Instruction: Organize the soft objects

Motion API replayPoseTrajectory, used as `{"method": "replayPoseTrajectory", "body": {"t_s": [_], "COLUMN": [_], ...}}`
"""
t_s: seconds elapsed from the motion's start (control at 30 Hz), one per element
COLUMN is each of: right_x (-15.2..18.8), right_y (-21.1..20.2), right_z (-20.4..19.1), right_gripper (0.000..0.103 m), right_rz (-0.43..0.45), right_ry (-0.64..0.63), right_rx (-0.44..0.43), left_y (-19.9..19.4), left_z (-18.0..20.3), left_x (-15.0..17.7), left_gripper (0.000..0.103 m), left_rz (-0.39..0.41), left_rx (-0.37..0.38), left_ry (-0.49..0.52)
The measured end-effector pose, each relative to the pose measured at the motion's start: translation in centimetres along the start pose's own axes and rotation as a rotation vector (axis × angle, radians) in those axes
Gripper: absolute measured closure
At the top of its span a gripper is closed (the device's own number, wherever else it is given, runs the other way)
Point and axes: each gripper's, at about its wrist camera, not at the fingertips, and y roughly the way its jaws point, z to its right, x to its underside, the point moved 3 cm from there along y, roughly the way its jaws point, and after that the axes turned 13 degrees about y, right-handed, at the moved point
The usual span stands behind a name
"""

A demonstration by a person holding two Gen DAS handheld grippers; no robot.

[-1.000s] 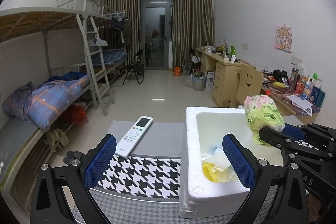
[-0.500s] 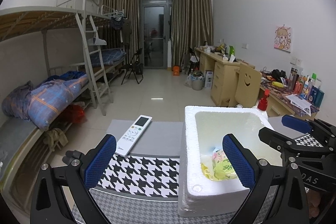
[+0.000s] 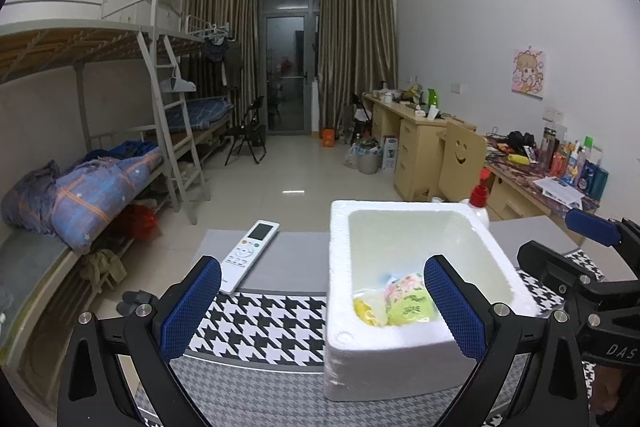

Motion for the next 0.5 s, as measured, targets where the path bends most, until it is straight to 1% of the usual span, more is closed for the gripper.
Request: {"method": "replayPoseTrajectory", "body": {"t_s": [0.33, 0.5], "right_x": [0.3, 0.7], "right_y": [-2.8, -3.7], "right_z": [0.7, 1.3], "right_gripper": [0.011, 0.011], "right_rz": [0.041, 0.051], "right_ry": [0.000, 0.009], "right_rx": [0.006, 0.011], "left_y": [-2.2, -2.9], "left_z": [1.4, 2.6], "left_x": [0.1, 0.3], "left_gripper": [0.001, 0.001], "left_rz": [0.021, 0.015], "left_rx": [0.014, -0.005], "left_ry": [0.012, 0.055]}}
